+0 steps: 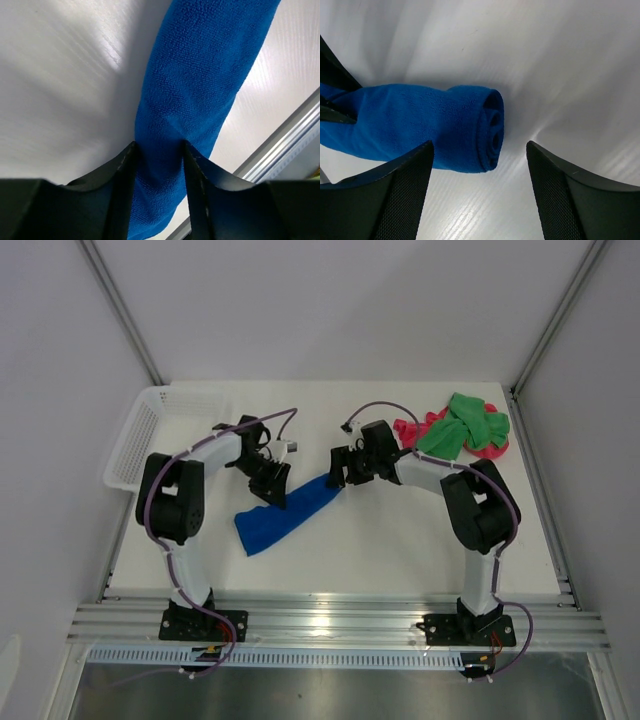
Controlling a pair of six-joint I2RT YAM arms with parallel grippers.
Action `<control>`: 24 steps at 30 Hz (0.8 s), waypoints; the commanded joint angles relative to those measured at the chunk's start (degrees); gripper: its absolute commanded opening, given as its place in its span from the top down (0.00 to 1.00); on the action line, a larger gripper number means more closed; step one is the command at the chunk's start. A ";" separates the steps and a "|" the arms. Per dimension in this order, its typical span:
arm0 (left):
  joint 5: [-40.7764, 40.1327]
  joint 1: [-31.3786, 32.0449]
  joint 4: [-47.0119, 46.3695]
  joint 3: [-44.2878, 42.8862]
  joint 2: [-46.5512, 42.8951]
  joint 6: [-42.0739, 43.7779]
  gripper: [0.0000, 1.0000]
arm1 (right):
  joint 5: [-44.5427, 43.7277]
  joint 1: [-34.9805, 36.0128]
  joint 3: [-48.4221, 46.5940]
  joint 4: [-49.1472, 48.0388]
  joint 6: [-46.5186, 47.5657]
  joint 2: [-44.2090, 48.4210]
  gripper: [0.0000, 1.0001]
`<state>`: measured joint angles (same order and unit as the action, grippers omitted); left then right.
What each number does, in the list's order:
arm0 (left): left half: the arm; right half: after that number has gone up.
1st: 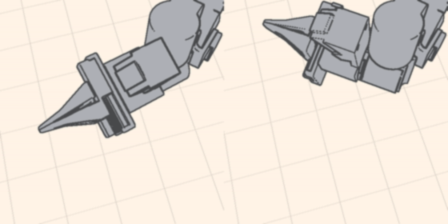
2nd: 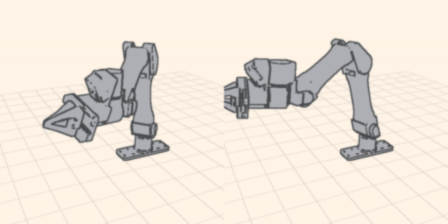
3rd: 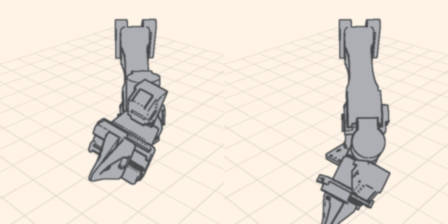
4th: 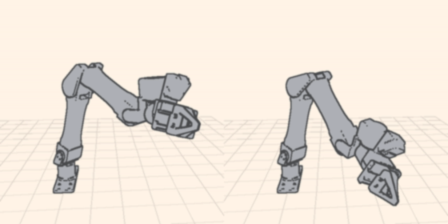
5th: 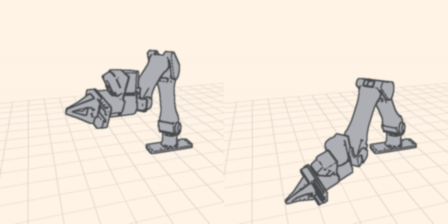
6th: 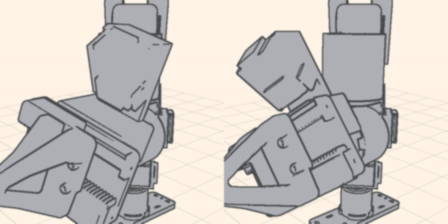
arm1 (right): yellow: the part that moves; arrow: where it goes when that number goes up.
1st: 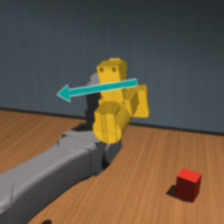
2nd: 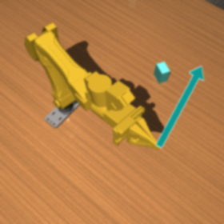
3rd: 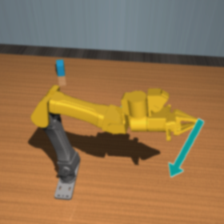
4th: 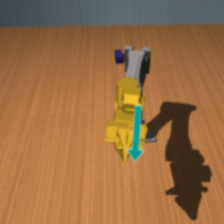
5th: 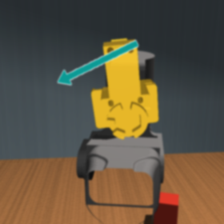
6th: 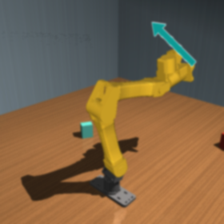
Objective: Roll the towels
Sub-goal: Place the rolled towel into the container
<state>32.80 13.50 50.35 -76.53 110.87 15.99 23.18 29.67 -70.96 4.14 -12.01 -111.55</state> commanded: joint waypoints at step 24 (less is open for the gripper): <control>-12.14 -8.84 0.46 18.08 -17.27 4.67 0.46 | 8.73 -1.20 12.50 -17.75 -8.11 -1.31 0.44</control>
<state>22.15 5.10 51.68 -58.83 92.55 18.61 33.41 28.05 -61.82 -12.64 -18.26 -113.82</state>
